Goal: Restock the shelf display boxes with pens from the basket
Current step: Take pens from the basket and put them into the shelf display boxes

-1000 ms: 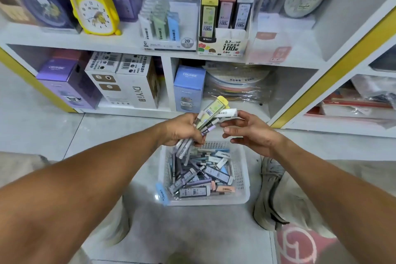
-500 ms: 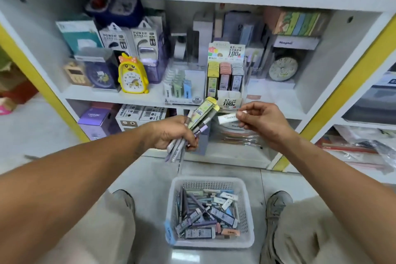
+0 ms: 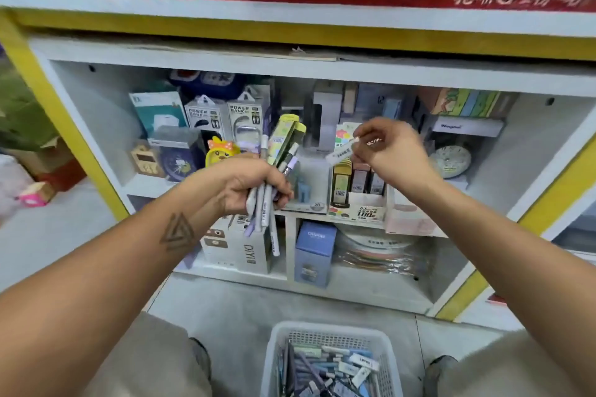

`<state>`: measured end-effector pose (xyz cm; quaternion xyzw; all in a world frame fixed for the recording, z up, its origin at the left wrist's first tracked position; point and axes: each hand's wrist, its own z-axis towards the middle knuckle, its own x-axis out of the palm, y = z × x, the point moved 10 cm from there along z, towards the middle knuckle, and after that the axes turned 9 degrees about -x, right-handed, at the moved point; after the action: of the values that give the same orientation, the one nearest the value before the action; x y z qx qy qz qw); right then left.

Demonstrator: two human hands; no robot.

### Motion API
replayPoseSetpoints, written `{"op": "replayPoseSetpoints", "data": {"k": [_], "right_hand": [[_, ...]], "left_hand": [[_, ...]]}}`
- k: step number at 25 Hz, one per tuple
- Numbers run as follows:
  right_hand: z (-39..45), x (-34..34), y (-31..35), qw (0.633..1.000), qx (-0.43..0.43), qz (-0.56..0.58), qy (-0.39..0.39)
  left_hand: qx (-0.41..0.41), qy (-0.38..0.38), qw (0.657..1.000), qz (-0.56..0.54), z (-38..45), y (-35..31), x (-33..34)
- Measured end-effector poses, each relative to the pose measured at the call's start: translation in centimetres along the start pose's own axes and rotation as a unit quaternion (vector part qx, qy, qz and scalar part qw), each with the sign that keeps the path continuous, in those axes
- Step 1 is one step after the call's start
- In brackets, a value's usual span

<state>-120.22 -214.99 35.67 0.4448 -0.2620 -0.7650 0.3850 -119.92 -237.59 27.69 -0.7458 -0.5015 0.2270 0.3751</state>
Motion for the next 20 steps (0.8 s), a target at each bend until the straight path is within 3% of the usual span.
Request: {"op": "replayPoseSetpoints", "data": {"k": [4,9,16,20], "right_hand": [[3.3,3.6,0.0,0.995,-0.046,-0.088,-0.022],[5.9,8.0,-0.4,0.981,-0.112,-0.157,-0.018],[7.0,15.9,-2.1,0.960,-0.124,-0.235,0.089],[6.5,16.8,-2.8,0.951,-0.126,-0.255,0.119]], "left_hand": [[0.010,-0.018,0.998,-0.058,1.1,-0.7,-4.5],[0.012,-0.044,0.998,-0.052,2.1,-0.6,-7.4],[0.018,-0.029,0.996,-0.087,3.6,-1.4,-6.6],[0.023,-0.020,0.996,-0.085,4.0,-2.2,-6.2]]}}
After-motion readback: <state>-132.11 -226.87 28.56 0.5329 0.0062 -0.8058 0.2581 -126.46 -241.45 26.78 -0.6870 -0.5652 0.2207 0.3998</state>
